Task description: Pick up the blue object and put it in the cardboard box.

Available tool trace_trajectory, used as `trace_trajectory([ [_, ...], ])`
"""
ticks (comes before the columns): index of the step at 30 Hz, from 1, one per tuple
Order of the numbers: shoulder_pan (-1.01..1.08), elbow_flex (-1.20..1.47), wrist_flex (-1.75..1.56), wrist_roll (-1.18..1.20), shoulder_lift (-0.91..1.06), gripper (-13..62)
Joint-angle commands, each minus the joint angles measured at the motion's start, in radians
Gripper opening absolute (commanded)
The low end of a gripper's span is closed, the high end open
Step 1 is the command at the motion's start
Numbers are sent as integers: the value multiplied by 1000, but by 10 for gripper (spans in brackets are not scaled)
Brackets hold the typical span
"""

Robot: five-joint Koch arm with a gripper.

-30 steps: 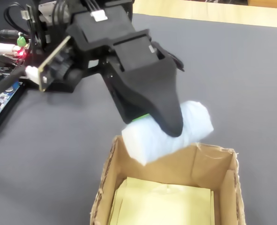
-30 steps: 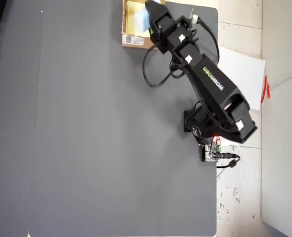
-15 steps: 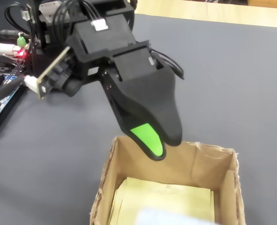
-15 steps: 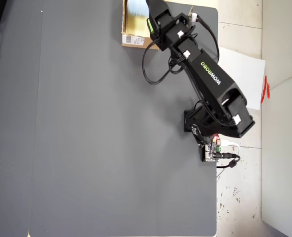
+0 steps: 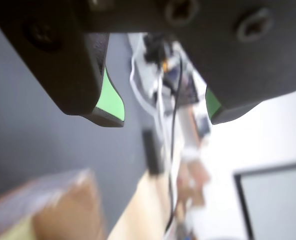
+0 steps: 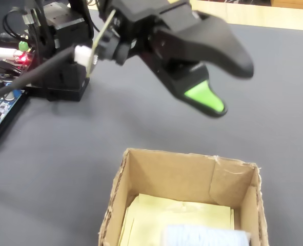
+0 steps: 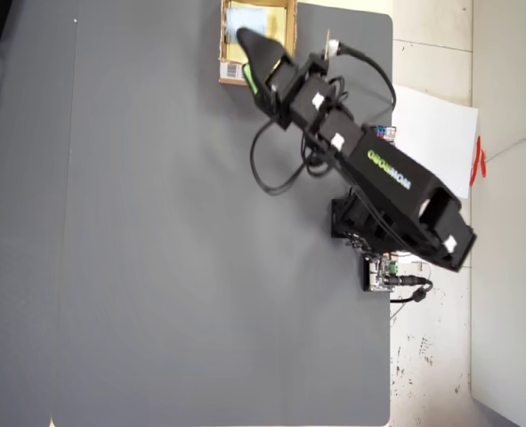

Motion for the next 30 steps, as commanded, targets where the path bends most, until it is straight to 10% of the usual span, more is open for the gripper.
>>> trace_trajectory([
  [1, -72, -9, -110, 48, 86, 323],
  [30, -517, 703, -35, 107, 394, 323],
])
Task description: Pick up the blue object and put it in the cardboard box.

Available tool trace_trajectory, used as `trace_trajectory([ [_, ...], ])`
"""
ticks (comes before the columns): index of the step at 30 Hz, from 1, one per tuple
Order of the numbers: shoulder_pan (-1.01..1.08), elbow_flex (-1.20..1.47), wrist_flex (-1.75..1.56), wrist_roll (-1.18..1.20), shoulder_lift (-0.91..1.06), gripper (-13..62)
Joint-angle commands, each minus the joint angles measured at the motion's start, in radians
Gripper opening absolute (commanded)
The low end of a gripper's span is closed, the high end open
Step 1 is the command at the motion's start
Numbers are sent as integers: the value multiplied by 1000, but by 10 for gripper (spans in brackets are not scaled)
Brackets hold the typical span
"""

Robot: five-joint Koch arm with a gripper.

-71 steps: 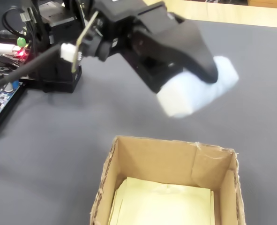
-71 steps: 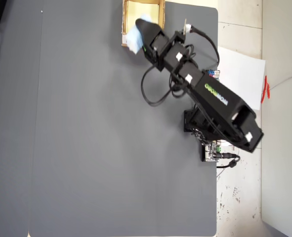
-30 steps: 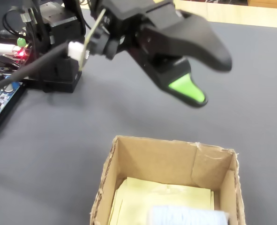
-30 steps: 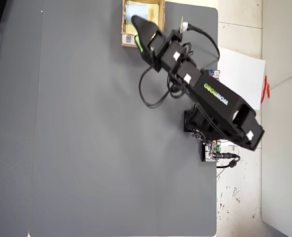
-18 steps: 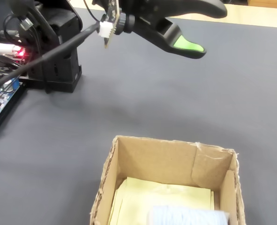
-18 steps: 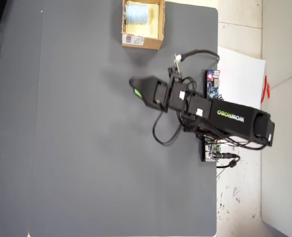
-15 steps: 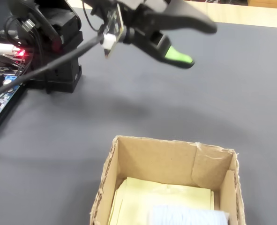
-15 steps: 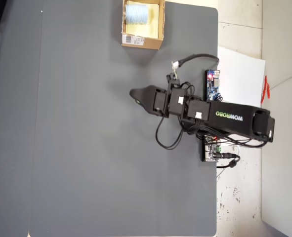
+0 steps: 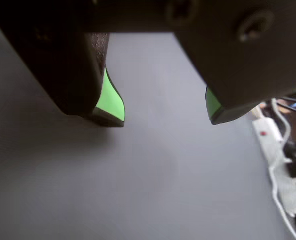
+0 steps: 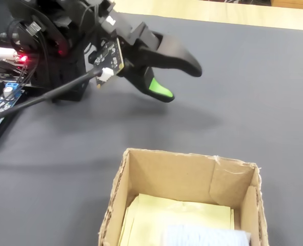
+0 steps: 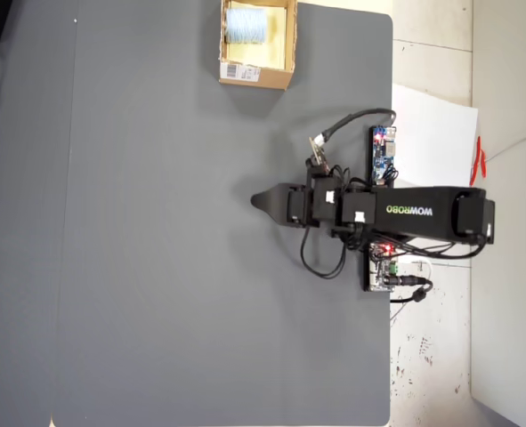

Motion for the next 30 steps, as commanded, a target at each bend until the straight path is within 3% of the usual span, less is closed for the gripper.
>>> trace_trajectory([
  [1, -9, 3, -25, 46, 89, 323],
  [8, -8, 109, -3, 37, 89, 323],
  [30, 2, 109, 29, 38, 89, 342],
])
